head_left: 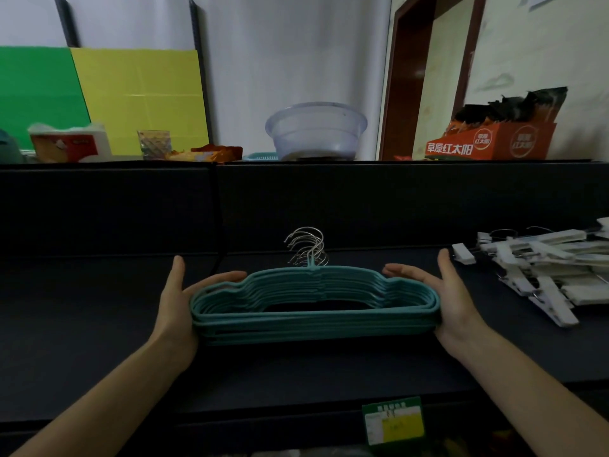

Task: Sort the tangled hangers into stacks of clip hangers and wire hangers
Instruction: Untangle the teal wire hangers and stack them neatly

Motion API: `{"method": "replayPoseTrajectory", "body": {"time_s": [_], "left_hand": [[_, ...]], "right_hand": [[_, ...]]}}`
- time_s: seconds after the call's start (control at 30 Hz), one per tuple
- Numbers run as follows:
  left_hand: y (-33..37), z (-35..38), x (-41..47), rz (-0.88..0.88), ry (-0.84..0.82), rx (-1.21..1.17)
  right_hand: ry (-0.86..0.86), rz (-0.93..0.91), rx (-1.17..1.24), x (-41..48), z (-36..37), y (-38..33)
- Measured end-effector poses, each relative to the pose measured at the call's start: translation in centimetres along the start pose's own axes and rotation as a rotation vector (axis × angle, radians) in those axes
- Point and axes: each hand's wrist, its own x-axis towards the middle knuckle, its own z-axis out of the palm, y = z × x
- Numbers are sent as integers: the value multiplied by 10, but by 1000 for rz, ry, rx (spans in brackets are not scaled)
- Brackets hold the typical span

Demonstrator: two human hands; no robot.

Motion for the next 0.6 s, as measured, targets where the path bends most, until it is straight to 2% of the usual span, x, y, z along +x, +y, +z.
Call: {"method": "replayPoseTrajectory", "body": {"time_s": [0.27, 0.6], "left_hand": [[2, 7, -4, 13, 56, 54], [-2, 6, -6, 108, 77, -42]], "right_hand": [[-82, 49, 7, 4, -1, -3], [-34, -7, 108, 5, -5, 1]]}}
